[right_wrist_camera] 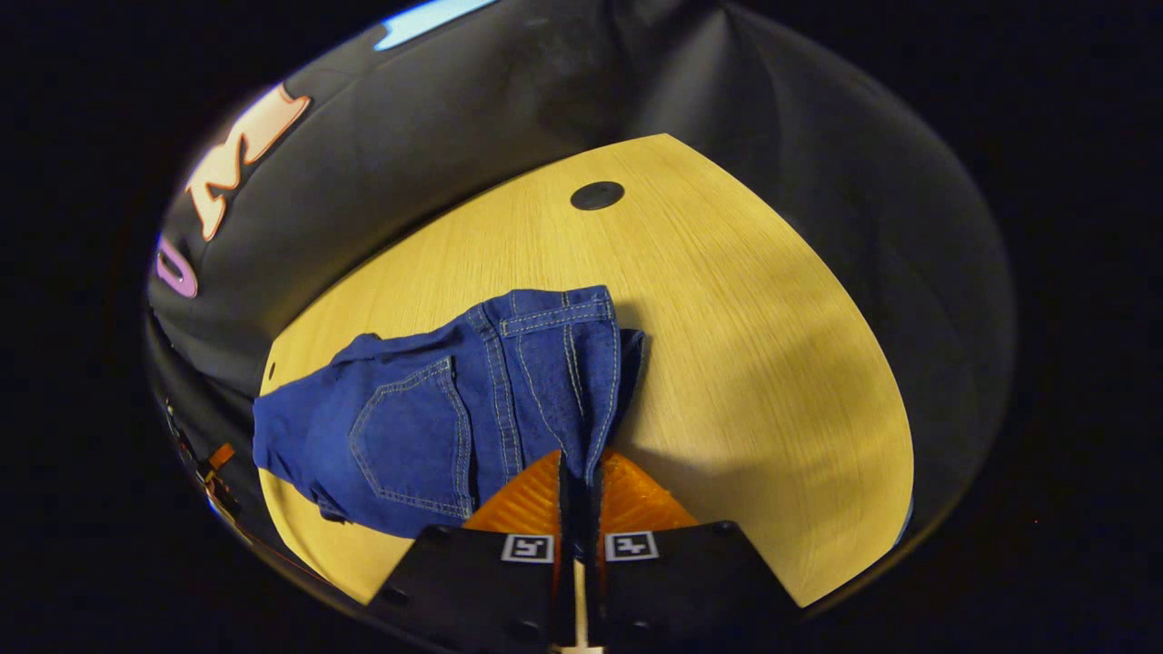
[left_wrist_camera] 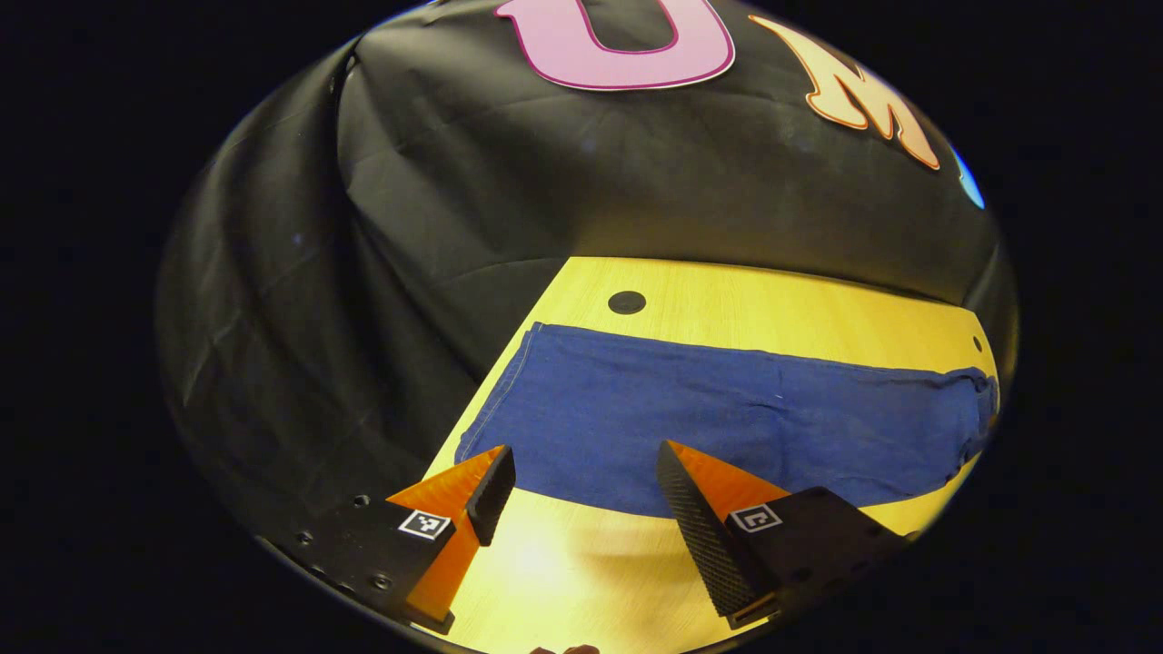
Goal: Grasp the waist and the cuffs of the jeans and fold them to make the two legs overlap; first hold the waist and fold one-third of the jeans toward the cuffs, then hold the cuffs and fold the remaining one-third in the same direction to finish folding.
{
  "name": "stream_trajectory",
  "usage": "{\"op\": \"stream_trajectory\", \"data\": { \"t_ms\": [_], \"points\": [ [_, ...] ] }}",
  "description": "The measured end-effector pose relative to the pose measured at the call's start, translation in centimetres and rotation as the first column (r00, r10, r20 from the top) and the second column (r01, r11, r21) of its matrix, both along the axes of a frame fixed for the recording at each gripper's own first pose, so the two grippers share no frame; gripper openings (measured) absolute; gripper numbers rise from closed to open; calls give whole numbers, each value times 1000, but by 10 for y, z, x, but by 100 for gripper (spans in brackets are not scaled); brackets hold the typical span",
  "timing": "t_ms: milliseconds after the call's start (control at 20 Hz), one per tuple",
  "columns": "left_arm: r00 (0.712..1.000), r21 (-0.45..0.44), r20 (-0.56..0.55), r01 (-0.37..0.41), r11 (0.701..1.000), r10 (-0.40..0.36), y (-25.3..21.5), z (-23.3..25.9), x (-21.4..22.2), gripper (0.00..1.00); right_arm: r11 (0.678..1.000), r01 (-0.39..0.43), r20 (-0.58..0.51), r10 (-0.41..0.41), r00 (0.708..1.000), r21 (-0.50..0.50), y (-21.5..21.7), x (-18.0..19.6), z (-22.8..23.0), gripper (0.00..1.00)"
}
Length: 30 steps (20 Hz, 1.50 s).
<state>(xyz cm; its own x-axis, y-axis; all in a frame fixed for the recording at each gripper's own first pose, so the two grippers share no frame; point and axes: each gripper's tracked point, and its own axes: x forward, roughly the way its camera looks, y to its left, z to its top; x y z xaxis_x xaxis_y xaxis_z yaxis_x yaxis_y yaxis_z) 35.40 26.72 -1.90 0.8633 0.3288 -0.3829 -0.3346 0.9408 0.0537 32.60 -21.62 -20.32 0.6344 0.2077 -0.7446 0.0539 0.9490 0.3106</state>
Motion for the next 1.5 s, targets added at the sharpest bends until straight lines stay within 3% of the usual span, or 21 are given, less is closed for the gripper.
{"op": "stream_trajectory", "data": {
  "t_ms": [50,100,300,550,700,850,1000,1150,1300,1500],
  "points": [
    [1000,-3,2,-4,1000,4,1,0,-2,100,1000,0,-4,0,1000,-14,1,1,-1,6],
    [1000,-9,1,-5,1000,5,2,1,-2,95,999,2,3,-2,1000,-46,-1,0,1,5],
    [1000,-7,-17,15,1000,-15,3,3,-6,95,983,49,59,-39,997,-179,-4,2,19,3],
    [997,-10,-41,64,998,-64,-1,3,-12,95,957,196,141,-168,976,-216,-16,-2,69,3],
    [995,7,-53,84,996,-83,-1,7,-14,95,944,261,205,-220,954,-200,-5,-7,102,2],
    [994,-37,-34,100,994,-101,-6,14,-16,95,954,277,310,-230,922,-116,42,-18,162,3],
    [994,-56,-37,101,993,-103,-2,9,-15,94,976,209,395,-171,902,-55,110,-24,203,2],
    [990,-87,-47,127,988,-132,8,4,-11,94,999,34,460,-32,887,3,205,-29,227,2],
    [987,-101,-62,142,985,-148,13,3,-15,95,992,-108,474,66,878,62,283,-33,223,2],
    [985,-114,-61,151,982,-159,12,3,-15,93,969,-215,466,137,874,118,366,-39,205,3]
  ]
}}
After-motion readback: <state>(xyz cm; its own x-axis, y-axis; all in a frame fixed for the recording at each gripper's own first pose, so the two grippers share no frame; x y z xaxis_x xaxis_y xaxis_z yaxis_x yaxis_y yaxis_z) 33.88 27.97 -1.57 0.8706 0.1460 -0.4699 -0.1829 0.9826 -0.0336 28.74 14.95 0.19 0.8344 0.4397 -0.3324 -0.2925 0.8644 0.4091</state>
